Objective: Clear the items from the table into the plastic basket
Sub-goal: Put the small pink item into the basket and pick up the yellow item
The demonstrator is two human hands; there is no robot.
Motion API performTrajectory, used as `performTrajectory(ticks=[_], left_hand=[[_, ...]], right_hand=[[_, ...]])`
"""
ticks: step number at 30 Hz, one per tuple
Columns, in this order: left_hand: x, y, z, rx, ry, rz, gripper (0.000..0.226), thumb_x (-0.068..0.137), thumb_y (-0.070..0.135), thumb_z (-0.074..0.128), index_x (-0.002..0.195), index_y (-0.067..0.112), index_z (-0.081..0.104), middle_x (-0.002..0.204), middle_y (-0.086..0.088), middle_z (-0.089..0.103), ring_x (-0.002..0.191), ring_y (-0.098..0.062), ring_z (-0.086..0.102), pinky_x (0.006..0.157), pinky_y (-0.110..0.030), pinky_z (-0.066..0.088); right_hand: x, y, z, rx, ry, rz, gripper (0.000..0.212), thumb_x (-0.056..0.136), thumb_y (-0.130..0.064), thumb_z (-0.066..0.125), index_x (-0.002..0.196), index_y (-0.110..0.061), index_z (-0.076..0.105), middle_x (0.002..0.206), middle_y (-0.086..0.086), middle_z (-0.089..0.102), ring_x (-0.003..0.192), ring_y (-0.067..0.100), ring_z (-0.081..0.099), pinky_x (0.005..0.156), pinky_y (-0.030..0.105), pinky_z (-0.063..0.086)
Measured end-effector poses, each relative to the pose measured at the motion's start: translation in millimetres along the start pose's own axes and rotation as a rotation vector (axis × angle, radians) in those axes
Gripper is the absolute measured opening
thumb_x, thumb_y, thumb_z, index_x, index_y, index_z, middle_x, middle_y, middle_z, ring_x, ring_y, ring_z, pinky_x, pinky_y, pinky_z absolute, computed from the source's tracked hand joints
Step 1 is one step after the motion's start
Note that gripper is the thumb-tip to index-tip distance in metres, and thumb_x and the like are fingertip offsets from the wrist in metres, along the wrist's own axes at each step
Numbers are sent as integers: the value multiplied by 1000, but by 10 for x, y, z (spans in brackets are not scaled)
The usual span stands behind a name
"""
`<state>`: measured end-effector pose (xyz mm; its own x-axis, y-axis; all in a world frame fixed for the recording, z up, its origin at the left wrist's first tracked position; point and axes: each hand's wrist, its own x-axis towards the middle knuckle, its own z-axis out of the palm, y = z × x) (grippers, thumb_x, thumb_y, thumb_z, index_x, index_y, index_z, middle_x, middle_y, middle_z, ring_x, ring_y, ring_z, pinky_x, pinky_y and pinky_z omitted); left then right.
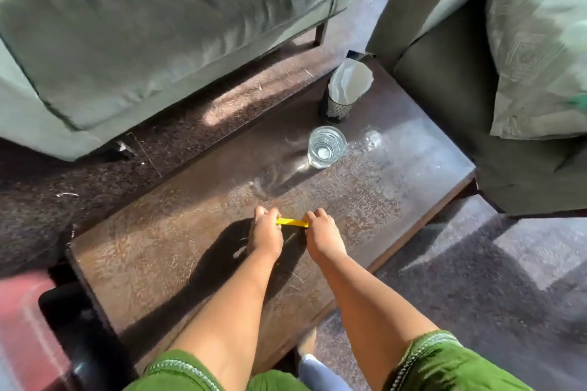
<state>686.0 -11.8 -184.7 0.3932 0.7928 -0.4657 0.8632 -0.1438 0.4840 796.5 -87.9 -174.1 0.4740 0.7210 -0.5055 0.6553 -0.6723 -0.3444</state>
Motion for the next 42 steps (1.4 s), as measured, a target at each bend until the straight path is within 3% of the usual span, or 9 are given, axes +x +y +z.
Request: performTrajectory(ticks=[7, 13, 17, 20, 23, 28, 33, 37, 42], left_hand=[[-655, -477, -803, -125, 137, -127, 10, 88, 10, 58, 96, 17, 60, 97, -6, 63, 94, -29, 57, 77, -35, 43], [-1541, -1283, -1775, -96, 280, -190, 13, 95, 15, 49, 102, 11, 59, 95, -11, 64, 91, -32, 60, 76, -38, 44], [-2255, -1880, -1991, -313, 390, -309, 14, 95, 21, 48, 93, 9, 54, 77, -9, 60, 77, -34, 61, 64, -36, 42], [-2747, -2206, -1973, -462, 416, -565, 10, 96, 21, 49, 91, 14, 53, 80, -11, 68, 77, -34, 65, 65, -39, 49], [-3121, -2406, -2024, -628, 401, -707, 9, 97, 22, 49, 94, 15, 55, 86, -4, 71, 74, -23, 65, 64, -29, 47], [-3349, -2652, -2022, -975, 357, -812, 15, 96, 16, 49, 104, 13, 61, 89, -3, 72, 69, -14, 65, 59, -23, 48], [-3430, -2816, -1880, -1258, 371, -867, 26, 93, 18, 59, 118, 17, 55, 83, 5, 61, 81, -17, 63, 68, -27, 53], [-3558, -2971, -1788, -1287, 391, -919, 12, 94, 3, 53, 98, 14, 57, 92, -9, 63, 76, -18, 59, 56, -17, 47], [-3585, -3106, -1737, -1237, 422, -956, 17, 95, 7, 51, 109, 11, 61, 97, -4, 69, 75, -9, 66, 57, -12, 51]], right_hand=[[-450, -771, -65, -28, 18, -184, 21, 93, -3, 44, 110, -11, 53, 114, 8, 52, 108, 29, 48, 88, 40, 46], [-868, -1959, -163, -76, -187, -488, 11, 96, -12, 43, 102, -14, 52, 101, 12, 61, 93, 36, 61, 77, 40, 48], [-1263, -2770, 32, -83, -291, -633, 14, 90, -13, 59, 102, -7, 65, 97, 16, 69, 91, 35, 63, 73, 33, 42], [-1650, -3263, 346, 27, -356, -623, 18, 79, -12, 74, 97, -10, 72, 90, 10, 73, 81, 23, 64, 69, 23, 41], [-1981, -3588, 694, 72, -434, -577, 21, 80, -12, 75, 101, -10, 73, 93, 6, 73, 78, 13, 62, 71, 18, 43], [-2229, -3903, 1135, 76, -429, -491, 22, 82, -21, 73, 104, -16, 73, 95, 5, 73, 90, 21, 68, 85, 37, 56], [-2389, -4188, 1342, 33, -440, -609, 16, 86, -16, 70, 102, -16, 73, 96, 0, 73, 86, 15, 66, 83, 27, 53], [-2462, -4281, 1527, -1, -446, -645, 16, 90, -9, 63, 103, -12, 73, 102, 3, 73, 87, 17, 67, 81, 23, 50], [-2399, -4310, 1662, -52, -387, -619, 18, 91, -12, 61, 105, -12, 71, 106, 6, 71, 93, 21, 64, 82, 22, 46]])
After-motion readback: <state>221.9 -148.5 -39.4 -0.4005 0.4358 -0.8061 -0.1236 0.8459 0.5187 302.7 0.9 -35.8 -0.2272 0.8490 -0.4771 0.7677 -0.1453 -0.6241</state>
